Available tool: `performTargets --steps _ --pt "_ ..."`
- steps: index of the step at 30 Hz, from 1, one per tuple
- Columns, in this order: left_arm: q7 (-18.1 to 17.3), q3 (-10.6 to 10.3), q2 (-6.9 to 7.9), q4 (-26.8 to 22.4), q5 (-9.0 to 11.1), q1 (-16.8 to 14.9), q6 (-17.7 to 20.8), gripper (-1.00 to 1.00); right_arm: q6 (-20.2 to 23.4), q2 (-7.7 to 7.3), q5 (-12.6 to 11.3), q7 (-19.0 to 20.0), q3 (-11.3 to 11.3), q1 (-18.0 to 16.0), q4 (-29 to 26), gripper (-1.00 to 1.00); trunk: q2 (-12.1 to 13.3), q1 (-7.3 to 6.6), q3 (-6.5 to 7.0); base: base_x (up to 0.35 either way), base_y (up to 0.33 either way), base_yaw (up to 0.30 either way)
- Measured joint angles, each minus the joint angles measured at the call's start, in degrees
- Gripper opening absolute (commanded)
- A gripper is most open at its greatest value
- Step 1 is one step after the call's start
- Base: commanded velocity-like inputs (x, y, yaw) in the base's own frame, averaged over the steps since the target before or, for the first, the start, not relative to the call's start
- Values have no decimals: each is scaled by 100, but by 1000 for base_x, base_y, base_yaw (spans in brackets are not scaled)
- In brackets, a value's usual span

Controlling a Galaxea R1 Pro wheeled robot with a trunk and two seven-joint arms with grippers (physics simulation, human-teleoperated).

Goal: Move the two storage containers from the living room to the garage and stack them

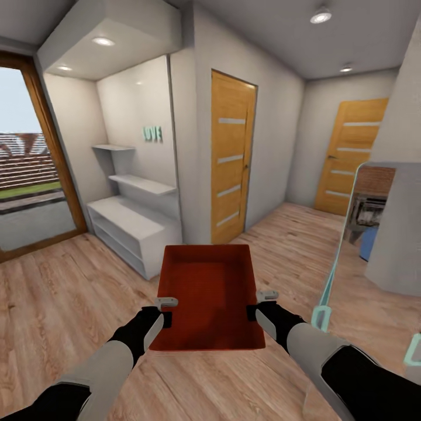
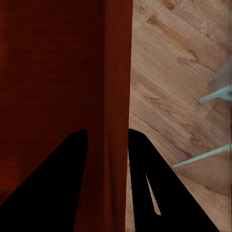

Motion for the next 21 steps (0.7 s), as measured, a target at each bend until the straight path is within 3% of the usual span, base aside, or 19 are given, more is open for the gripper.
performTargets --steps 6,21 --pt "0 3 0 -1 -2 1 1 -100 0 1 -1 0 1 0 1 -100 0 0 0 322 0 -189" --pt "1 4 1 -3 -2 1 3 -100 -1 2 -1 1 2 -1 2 -100 0 0 0 322 0 -1"
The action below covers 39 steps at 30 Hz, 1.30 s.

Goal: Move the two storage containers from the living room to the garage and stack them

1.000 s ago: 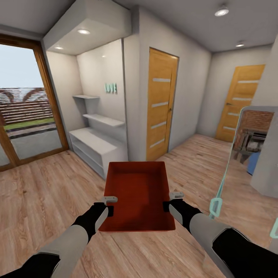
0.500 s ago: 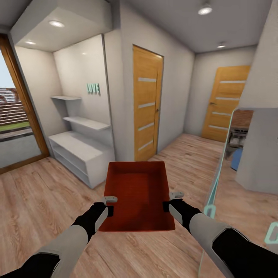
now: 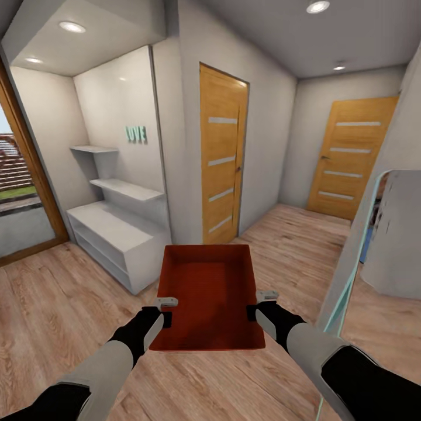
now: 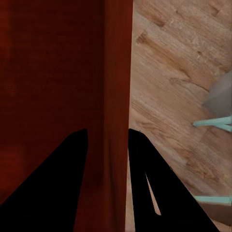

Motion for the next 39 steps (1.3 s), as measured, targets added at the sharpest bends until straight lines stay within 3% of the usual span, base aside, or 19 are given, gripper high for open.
performTargets --steps 12,39 --pt "0 0 -1 1 0 0 1 -100 4 -1 11 3 -6 0 -1 -100 0 0 0 322 0 -14" --pt "0 -9 6 3 22 0 -3 -100 9 5 21 -6 -14 0 -3 -100 0 0 0 322 0 -243"
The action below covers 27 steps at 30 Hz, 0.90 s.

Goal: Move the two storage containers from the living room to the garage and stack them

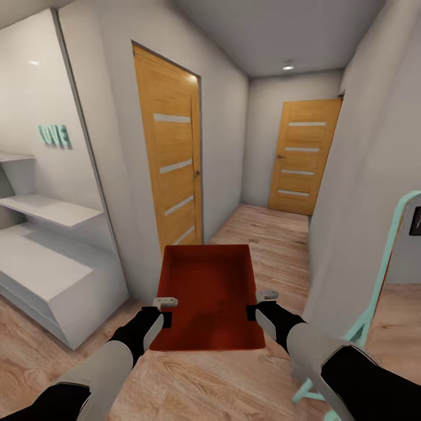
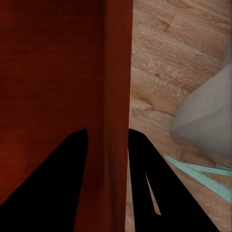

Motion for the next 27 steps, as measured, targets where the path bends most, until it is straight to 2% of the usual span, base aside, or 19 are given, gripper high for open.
performTargets --steps 27 --pt "1 4 -3 -1 -7 0 0 -100 0 -2 5 6 -2 0 0 -100 0 0 0 322 0 -1"
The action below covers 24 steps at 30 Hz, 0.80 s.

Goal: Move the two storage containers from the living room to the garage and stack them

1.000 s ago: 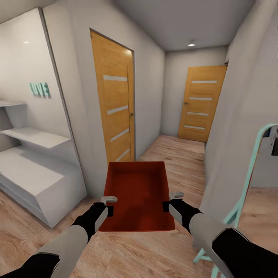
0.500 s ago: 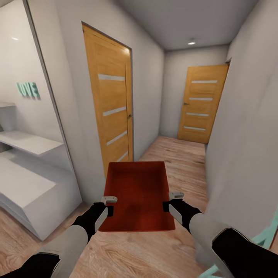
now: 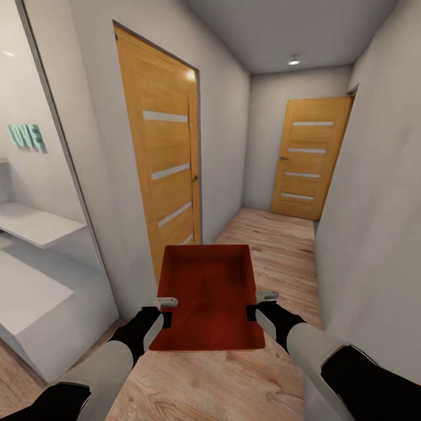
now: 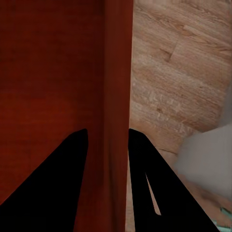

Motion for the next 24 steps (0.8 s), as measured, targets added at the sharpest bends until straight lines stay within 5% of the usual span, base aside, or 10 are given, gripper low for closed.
performTargets --steps 24 --pt "0 6 -4 -1 -12 -1 4 -100 0 -3 -4 5 3 0 1 -100 0 0 0 322 0 -6"
